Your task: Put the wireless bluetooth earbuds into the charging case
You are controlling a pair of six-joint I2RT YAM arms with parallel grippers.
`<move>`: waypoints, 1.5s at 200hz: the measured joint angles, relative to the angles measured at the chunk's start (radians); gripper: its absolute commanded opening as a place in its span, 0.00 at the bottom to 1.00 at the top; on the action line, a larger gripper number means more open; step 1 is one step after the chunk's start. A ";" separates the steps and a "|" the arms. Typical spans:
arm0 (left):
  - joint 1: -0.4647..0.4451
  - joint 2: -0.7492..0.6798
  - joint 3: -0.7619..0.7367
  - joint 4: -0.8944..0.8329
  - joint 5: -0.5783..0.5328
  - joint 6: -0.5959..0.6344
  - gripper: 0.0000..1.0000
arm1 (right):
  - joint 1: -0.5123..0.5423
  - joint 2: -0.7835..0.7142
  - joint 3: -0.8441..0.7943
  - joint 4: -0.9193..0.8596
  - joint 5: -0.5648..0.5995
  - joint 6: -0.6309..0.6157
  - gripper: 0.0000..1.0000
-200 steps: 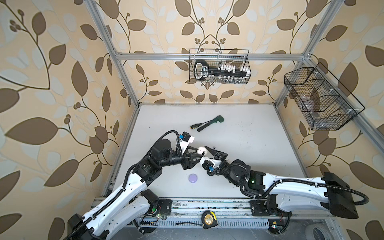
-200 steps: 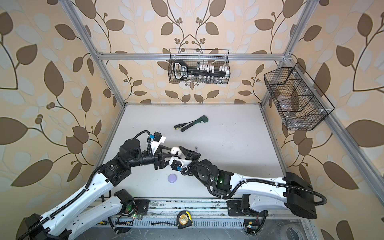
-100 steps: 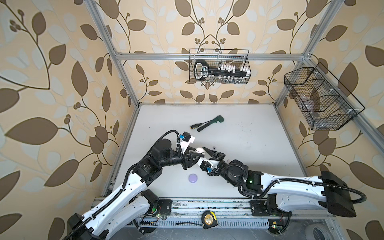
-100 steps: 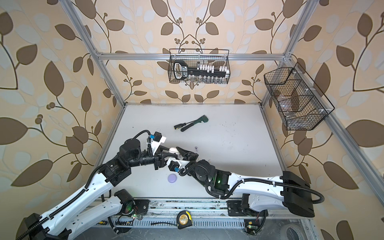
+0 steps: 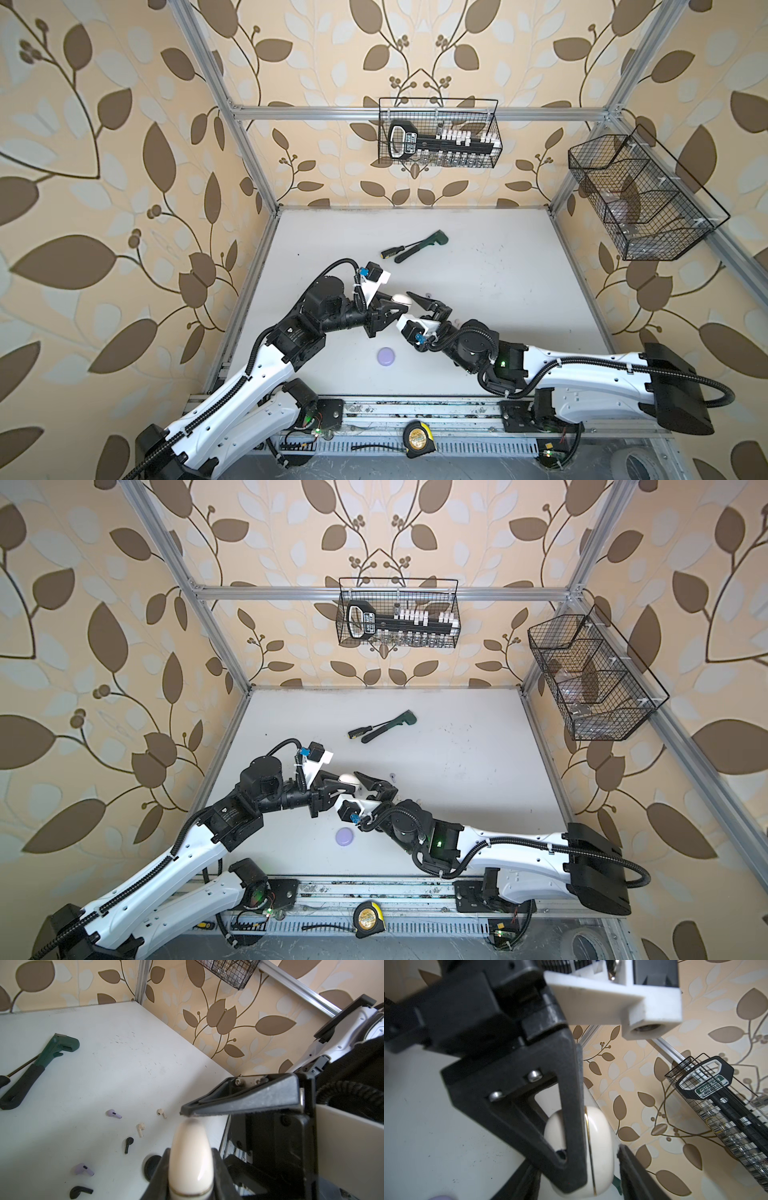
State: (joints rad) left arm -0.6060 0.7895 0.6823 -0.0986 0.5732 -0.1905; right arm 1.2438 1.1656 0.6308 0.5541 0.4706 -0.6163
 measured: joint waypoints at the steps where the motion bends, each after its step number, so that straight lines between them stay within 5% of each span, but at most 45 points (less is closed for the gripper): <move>1: 0.000 -0.001 0.000 0.001 -0.002 0.000 0.00 | 0.000 -0.002 -0.001 -0.001 0.000 0.002 0.64; 26: -0.003 -0.045 -0.036 0.048 -0.055 0.003 0.00 | 0.001 -0.106 -0.008 -0.069 0.020 0.098 0.74; 51: -0.003 -0.111 -0.133 0.147 -0.077 0.022 0.00 | -0.018 -0.233 0.038 -0.204 0.018 0.323 0.79; 111: -0.003 -0.147 -0.263 0.290 -0.097 0.130 0.00 | -0.114 -0.485 0.067 -0.323 -0.057 0.729 0.79; 170: -0.003 -0.146 -0.278 0.328 -0.009 0.268 0.00 | -0.164 -0.476 0.055 -0.350 -0.095 0.880 0.76; 300: -0.003 -0.174 -0.279 0.318 0.028 0.315 0.00 | -0.219 -0.462 -0.003 -0.345 -0.091 1.026 0.78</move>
State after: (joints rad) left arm -0.6094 0.6151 0.4034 0.2192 0.6010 0.1246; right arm 1.0245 0.7033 0.6277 0.2092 0.3798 0.4095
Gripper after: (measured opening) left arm 0.253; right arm 0.779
